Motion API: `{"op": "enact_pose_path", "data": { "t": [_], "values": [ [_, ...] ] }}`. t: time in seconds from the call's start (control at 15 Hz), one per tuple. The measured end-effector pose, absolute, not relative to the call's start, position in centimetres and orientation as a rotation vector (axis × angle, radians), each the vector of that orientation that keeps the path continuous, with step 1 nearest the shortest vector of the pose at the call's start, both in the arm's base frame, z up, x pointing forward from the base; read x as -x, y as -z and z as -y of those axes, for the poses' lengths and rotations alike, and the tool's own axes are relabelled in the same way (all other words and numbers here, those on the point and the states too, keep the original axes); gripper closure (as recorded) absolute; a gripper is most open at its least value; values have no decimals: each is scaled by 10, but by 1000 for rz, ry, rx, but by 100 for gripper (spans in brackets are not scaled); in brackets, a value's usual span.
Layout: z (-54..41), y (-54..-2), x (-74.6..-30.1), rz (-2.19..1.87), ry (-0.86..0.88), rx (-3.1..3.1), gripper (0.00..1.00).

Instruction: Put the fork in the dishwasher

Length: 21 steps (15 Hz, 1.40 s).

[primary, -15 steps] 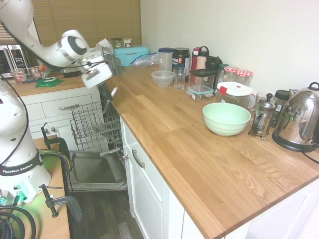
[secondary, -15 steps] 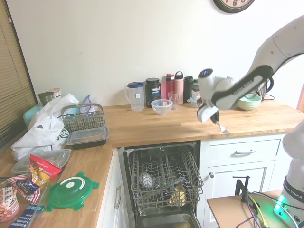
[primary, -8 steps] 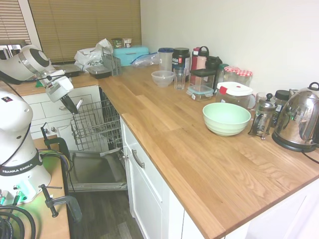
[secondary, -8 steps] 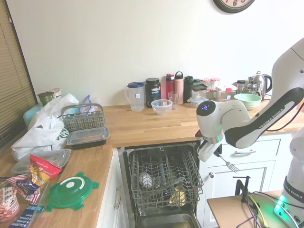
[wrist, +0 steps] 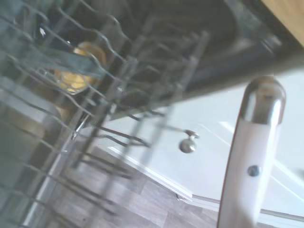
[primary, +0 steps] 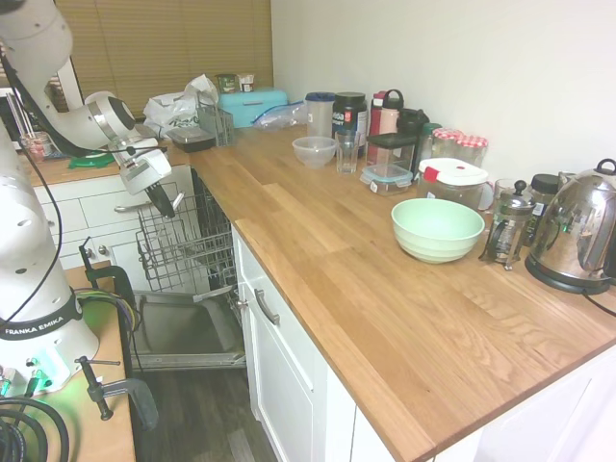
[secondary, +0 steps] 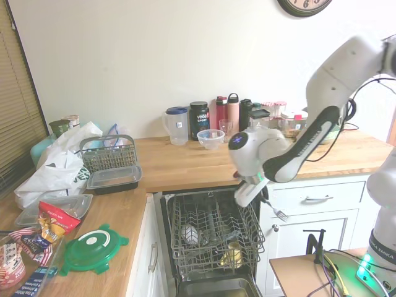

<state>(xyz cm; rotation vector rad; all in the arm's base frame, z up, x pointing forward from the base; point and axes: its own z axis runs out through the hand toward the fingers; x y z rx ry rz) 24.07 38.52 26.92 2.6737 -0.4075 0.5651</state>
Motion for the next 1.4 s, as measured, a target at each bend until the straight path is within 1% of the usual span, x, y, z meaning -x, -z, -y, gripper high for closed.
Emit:
{"op": "enact_pose_path", "data": {
  "t": [0.2,0.53,0.6,0.87,1.07,1.4],
  "values": [
    [-436,-251,-240,360,-540,-2668,100],
    [-509,-181,-277,356,-481,-2649,100],
    [-522,-173,-284,368,-469,-2643,0],
    [-555,-180,-306,387,-446,-2630,0],
    [-550,-181,-322,408,-441,-2616,0],
    [-544,-190,-336,428,-431,-2623,0]
  ]
}}
